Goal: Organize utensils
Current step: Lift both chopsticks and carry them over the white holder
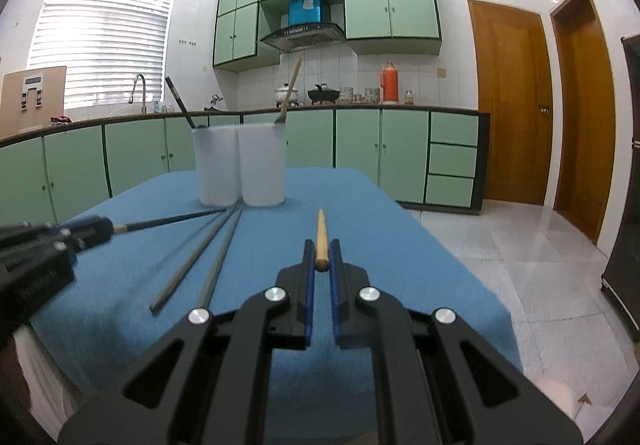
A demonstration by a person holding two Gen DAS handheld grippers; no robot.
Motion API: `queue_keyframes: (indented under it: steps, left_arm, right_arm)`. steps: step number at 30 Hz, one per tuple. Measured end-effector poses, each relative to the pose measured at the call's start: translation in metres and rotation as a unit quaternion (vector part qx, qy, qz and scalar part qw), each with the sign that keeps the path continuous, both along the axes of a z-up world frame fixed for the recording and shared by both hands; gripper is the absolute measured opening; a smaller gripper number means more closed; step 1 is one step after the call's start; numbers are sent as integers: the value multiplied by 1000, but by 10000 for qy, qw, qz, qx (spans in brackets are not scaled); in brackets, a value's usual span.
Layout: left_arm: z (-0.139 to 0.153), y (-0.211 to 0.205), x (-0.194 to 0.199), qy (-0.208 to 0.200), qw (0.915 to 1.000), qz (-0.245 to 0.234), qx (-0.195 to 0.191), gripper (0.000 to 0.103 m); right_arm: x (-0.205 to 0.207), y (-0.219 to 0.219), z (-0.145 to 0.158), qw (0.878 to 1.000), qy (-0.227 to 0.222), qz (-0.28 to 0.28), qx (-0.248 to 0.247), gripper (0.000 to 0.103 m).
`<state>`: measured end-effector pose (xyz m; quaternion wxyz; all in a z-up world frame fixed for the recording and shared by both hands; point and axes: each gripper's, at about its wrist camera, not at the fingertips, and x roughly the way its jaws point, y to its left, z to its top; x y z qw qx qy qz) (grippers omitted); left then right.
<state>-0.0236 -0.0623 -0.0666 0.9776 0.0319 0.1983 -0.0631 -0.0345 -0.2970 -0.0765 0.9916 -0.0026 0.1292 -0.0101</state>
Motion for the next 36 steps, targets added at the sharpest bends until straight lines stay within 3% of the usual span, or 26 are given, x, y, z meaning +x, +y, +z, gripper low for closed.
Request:
queue_keyframes:
  steps: [13, 25, 36]
  left_arm:
    - [89, 23, 15, -846, 9960, 83, -280, 7]
    - [135, 31, 45, -804, 9953, -124, -516, 7]
    - [165, 33, 57, -983, 9932, -275, -563, 7]
  right_arm:
    - [29, -16, 98, 9962, -291, 702, 428, 6]
    - [80, -22, 173, 9881, 255, 1322, 740, 6]
    - [108, -18, 209, 9843, 380, 1554, 747, 6]
